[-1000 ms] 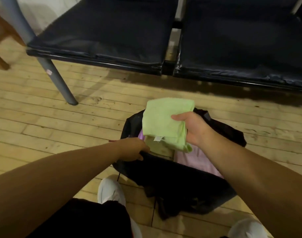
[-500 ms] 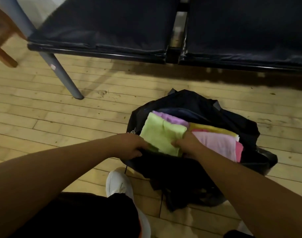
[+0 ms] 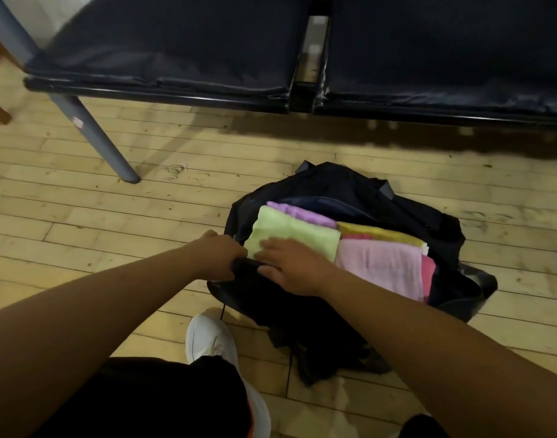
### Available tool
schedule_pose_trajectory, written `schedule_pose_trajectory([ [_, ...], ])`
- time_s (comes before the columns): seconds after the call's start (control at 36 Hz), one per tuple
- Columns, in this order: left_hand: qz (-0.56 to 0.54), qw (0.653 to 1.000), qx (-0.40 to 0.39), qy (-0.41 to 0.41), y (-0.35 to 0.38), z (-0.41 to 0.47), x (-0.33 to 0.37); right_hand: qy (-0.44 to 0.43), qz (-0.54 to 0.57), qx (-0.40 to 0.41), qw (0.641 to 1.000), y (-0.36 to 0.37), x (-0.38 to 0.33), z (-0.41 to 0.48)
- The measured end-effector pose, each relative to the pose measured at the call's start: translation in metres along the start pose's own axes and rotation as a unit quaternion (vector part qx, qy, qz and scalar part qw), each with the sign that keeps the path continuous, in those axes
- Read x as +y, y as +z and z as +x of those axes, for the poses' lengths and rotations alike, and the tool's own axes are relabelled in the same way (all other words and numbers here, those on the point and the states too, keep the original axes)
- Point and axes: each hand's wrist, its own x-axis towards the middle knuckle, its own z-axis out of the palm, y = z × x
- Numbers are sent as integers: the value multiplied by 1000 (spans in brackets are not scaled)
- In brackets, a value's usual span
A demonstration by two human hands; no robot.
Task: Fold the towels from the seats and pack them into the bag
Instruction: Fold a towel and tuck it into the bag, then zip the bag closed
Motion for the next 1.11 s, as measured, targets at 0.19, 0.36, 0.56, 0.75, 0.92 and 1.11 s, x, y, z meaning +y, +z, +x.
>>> schedule_pose_trajectory([
  [0.19,50,999,4,10,-6,1,-23,115,159,-133,972,10,-10,5],
  [0.36,-84,995,-56,26,-13,12,-35,133,201,-29,970,-11,-9,24],
  [0.56,-146,985,-91,4,-5,27,-50,88,76,36,993,-29,10,75],
  [0.75,-269,955,-60,-110,29,68,-60,65,-11,-92,994,-1,23,103],
  [0.92,-216,970,-49,-101,28,84,-61,72,26,-64,995,1,32,106],
  [1.11,-189,973,9,-130,26,83,-60,101,59,-46,992,2,36,111],
])
